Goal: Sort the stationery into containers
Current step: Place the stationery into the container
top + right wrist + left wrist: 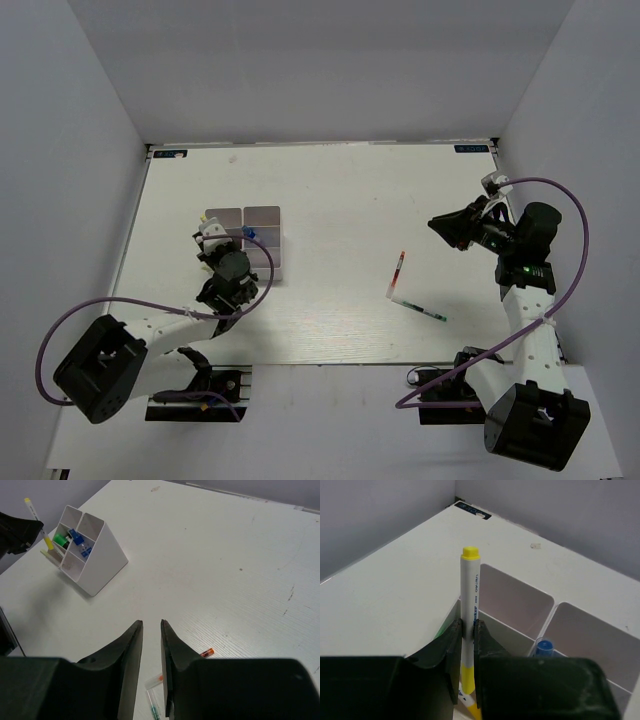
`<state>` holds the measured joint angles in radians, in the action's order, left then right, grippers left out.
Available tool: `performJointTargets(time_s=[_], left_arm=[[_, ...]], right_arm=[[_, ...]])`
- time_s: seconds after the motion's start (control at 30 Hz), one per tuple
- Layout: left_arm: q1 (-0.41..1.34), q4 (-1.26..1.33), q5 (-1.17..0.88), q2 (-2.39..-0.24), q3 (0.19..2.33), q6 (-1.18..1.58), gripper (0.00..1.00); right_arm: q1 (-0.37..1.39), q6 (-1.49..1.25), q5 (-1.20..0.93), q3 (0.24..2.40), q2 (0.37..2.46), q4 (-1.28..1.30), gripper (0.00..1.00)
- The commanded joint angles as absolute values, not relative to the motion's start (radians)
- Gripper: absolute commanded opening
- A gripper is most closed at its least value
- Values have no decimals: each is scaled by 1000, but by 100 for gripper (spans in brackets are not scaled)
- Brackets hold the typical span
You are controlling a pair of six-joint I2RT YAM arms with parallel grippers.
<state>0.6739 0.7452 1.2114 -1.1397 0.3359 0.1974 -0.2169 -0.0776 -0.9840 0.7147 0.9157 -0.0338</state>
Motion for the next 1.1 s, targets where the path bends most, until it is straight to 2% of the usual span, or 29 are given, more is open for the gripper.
performJointTargets(time_s=[0.0,0.3,0.47,0.5,0.57,0.6,0.67,0.9,0.97,1.07], left_arm=[[654,778,1223,-1182,325,218,0],[644,695,1204,-1207,325,310,0],[644,594,1204,-1207,325,414,14],[644,594,1204,-1207,325,423,21],[644,565,1195,-1207,334,452,26],[644,542,1195,-1207,334,453,33],[644,528,1186,-1207,345,463,39],[653,459,1155,-1161,377,497,50],[663,416,1146,-1134,408,497,57],[663,327,1060,-1072,458,497,67]], right_arm=[[-224,-71,-1008,709,899,-66,27],[-227,-71,-1005,709,897,-66,28],[-225,-71,-1011,710,902,-66,31],[-227,-69,-1009,712,903,-64,31],[-226,-71,-1012,710,900,-64,33],[-229,-68,-1011,712,900,-63,33],[-227,-66,-1014,710,899,-61,33],[-230,-63,-1011,710,894,-60,34],[-230,-63,-1012,710,896,-58,34],[-230,-57,-1012,713,897,-55,41]])
